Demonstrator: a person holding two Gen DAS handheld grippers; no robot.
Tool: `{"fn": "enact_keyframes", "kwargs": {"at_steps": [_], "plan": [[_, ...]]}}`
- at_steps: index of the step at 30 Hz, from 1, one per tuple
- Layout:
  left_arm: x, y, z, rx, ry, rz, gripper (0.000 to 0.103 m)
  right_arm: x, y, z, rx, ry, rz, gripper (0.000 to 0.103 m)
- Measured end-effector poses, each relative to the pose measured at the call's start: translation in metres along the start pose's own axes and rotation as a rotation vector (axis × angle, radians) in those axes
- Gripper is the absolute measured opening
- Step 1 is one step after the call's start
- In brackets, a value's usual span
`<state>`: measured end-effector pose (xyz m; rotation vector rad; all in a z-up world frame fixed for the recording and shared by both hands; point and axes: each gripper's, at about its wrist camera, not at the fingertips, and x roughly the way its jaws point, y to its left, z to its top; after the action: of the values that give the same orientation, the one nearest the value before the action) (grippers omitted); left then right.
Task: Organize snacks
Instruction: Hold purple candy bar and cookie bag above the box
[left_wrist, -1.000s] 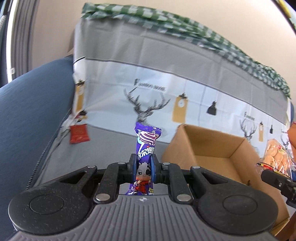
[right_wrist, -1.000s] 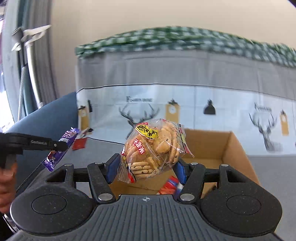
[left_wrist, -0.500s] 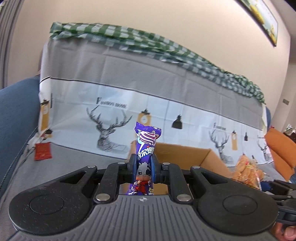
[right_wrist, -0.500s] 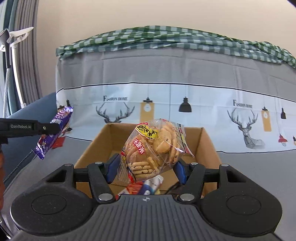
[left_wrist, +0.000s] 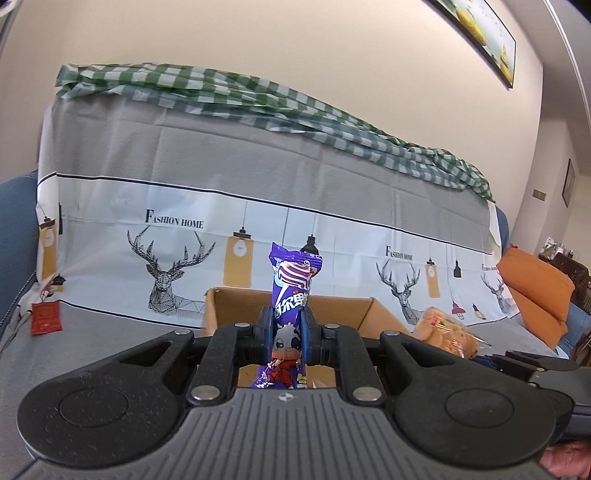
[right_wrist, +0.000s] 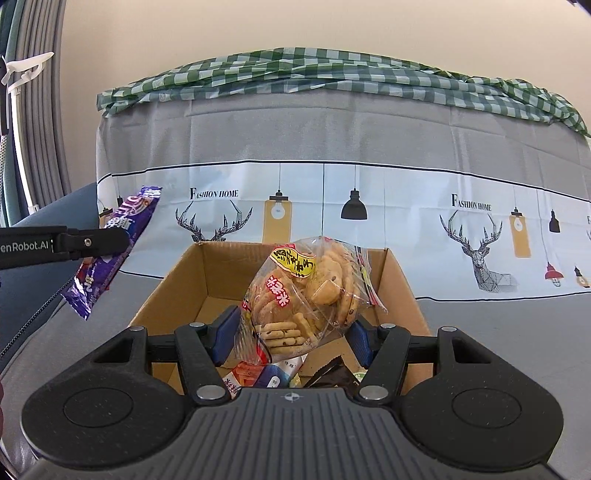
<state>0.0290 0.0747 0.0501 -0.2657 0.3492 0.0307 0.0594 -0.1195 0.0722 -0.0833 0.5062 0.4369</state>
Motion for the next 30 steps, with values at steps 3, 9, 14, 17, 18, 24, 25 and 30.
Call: {"fn": "enact_keyframes", "kwargs": {"at_steps": [3, 9, 14, 17, 18, 24, 25, 30], "plan": [[0.001, -0.002, -0.001, 0.002, 0.001, -0.008, 0.016, 0.001, 0.000, 0.000, -0.001, 0.003, -0.001, 0.063], [0.001, -0.003, -0.001, 0.002, -0.002, -0.024, 0.016, 0.002, 0.001, 0.000, -0.008, 0.005, 0.000, 0.063], [0.001, -0.006, -0.001, 0.008, -0.004, -0.036, 0.016, 0.002, 0.000, 0.000, -0.011, 0.003, -0.001, 0.063], [0.001, -0.007, -0.002, 0.011, -0.002, -0.042, 0.016, 0.002, -0.001, -0.001, -0.013, 0.004, -0.002, 0.063], [0.001, -0.008, -0.002, 0.013, -0.002, -0.044, 0.016, 0.002, 0.000, -0.001, -0.013, 0.003, -0.002, 0.063], [0.002, -0.011, -0.003, 0.022, -0.001, -0.056, 0.016, 0.003, 0.000, -0.001, -0.017, 0.004, -0.002, 0.063], [0.003, -0.011, -0.003, 0.023, 0.000, -0.057, 0.016, 0.003, 0.000, -0.001, -0.017, 0.004, -0.002, 0.063], [0.003, -0.012, -0.003, 0.026, -0.002, -0.065, 0.016, 0.003, 0.000, -0.001, -0.018, 0.004, -0.002, 0.063]]}}
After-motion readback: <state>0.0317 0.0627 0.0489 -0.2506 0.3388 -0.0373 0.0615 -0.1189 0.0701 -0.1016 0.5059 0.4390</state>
